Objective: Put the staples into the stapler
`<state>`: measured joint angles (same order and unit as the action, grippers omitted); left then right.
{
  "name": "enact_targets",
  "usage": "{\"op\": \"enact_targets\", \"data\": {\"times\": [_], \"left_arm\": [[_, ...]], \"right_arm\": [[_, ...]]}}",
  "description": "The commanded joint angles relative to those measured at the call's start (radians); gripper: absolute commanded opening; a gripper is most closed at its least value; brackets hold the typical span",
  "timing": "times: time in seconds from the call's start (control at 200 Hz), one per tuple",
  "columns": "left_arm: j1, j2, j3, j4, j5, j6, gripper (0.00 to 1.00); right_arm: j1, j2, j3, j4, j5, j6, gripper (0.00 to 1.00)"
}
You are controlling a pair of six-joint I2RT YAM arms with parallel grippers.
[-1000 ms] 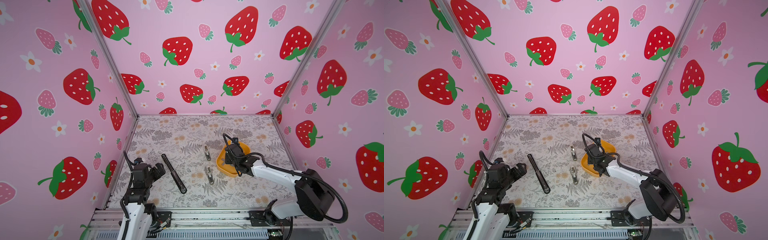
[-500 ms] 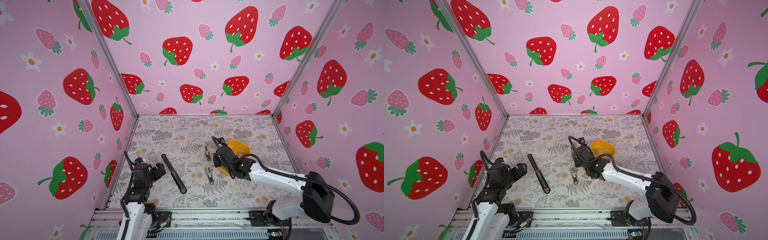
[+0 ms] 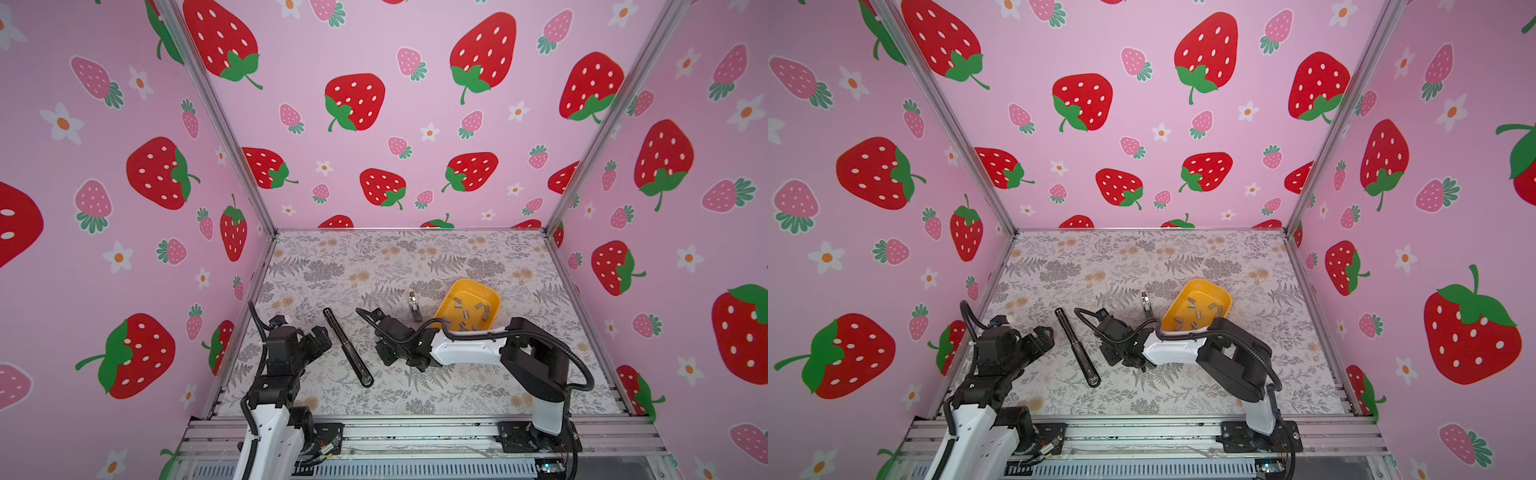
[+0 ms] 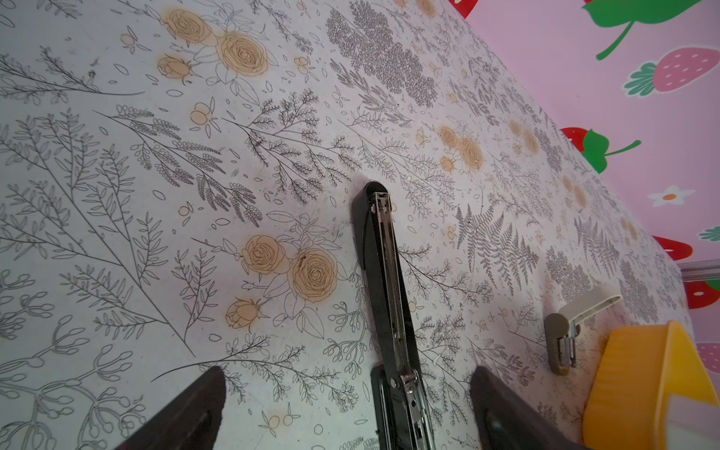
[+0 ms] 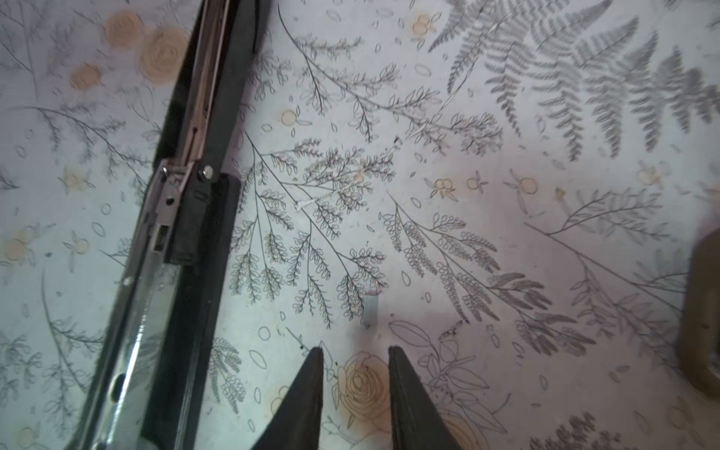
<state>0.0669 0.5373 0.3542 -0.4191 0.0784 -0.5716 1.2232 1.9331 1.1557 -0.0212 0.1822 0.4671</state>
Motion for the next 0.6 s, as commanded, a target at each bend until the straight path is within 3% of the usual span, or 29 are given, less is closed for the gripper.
{"op": "enact_targets", "data": {"times": [0.0,0.47,0.595], "left_arm": [[-0.006,-0.003,0.006,0.008,-0.019,0.008,0.99],[-0.005,-0.004,0.006,0.008,-0.017,0.008,0.99],[-0.005,-0.005,0.007,0.008,-0.016,0.007,0.99]], "right_arm": [[-0.007,0.021,0.041,-0.008,-0.029,-0.025,0.31],[-0.031,0.118,0.088,-0.043,-0.033,-0.050,0.27],[-0.031,0.121,0.088,-0.051,-0.030,-0.050,0.20]]}}
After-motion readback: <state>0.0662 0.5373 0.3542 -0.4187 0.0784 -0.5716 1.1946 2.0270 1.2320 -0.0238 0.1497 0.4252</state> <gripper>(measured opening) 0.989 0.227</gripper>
